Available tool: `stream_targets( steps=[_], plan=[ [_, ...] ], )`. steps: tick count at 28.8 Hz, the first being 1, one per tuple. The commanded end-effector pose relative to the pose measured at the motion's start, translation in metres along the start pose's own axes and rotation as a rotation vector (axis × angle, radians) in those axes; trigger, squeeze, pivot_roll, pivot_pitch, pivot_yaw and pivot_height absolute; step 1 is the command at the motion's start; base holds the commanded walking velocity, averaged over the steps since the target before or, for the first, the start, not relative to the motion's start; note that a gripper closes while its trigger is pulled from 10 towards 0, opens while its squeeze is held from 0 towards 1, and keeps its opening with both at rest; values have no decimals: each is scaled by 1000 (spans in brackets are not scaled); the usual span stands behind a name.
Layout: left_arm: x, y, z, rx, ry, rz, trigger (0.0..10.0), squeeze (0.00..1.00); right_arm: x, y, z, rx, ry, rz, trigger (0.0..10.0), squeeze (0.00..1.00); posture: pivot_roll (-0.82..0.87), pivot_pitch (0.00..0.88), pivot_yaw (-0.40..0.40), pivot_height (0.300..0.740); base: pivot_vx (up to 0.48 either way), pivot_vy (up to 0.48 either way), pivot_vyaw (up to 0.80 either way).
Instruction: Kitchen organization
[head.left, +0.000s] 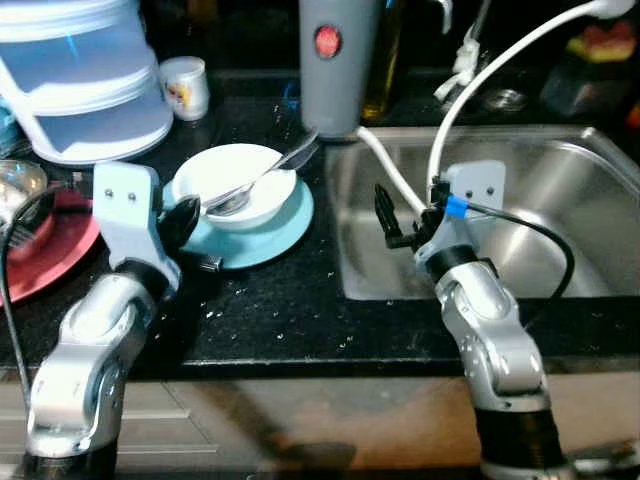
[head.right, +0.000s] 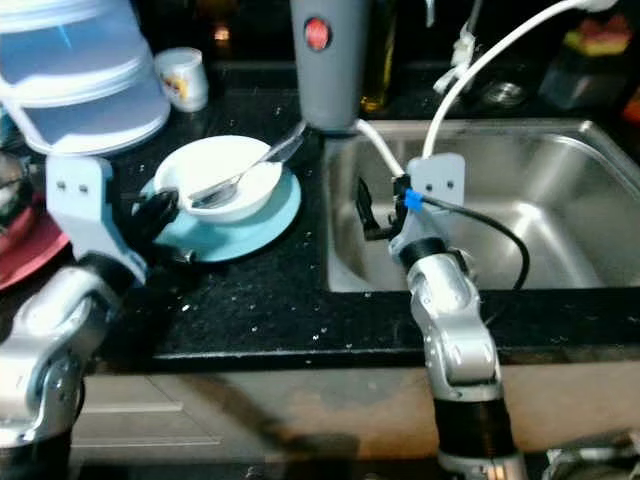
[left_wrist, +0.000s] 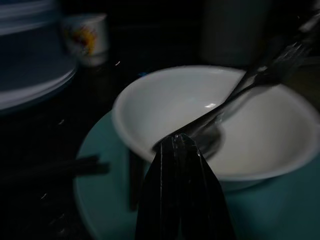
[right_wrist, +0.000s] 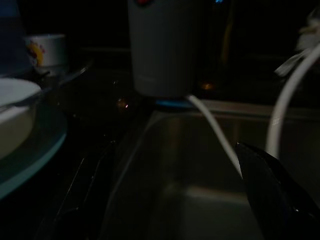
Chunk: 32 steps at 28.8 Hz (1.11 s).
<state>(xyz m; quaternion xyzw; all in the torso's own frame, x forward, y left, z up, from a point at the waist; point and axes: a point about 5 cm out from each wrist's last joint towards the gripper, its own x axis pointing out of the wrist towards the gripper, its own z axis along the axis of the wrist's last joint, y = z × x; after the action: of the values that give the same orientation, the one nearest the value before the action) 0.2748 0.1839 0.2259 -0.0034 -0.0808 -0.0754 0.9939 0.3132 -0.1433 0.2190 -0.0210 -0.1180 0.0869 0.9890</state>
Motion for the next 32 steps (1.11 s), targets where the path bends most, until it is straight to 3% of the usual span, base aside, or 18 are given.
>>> stream_targets(
  steps=[1, 11, 15, 22, 32],
  plan=[
    [-2, -2, -3, -9, 14, -9, 10000, 0, -2, -2, -2, 4, 13, -5, 10000, 0, 17, 100, 19, 740, 0, 0, 0],
    [-3, -6, -2, 5, 13, -24, 10000, 0, -4, -2, -2, 4, 13, -6, 10000, 0, 15, 95, 17, 740, 0, 0, 0],
    [-4, -6, -3, 33, 29, -18, 10000, 0, -3, -2, -2, 3, 13, -4, 10000, 0, 15, 93, 15, 740, 0, -429, 0],
    [-5, -3, -3, -29, 13, 14, 10000, 0, -2, -2, -1, 3, 12, 1, 10000, 0, 17, 97, 9, 740, 0, -137, 0],
    [-8, 3, 1, -22, -1, 37, 10000, 0, -1, 0, 0, 6, 11, 14, 10000, 0, 23, 102, 4, 740, 0, 0, 0]
  ],
)
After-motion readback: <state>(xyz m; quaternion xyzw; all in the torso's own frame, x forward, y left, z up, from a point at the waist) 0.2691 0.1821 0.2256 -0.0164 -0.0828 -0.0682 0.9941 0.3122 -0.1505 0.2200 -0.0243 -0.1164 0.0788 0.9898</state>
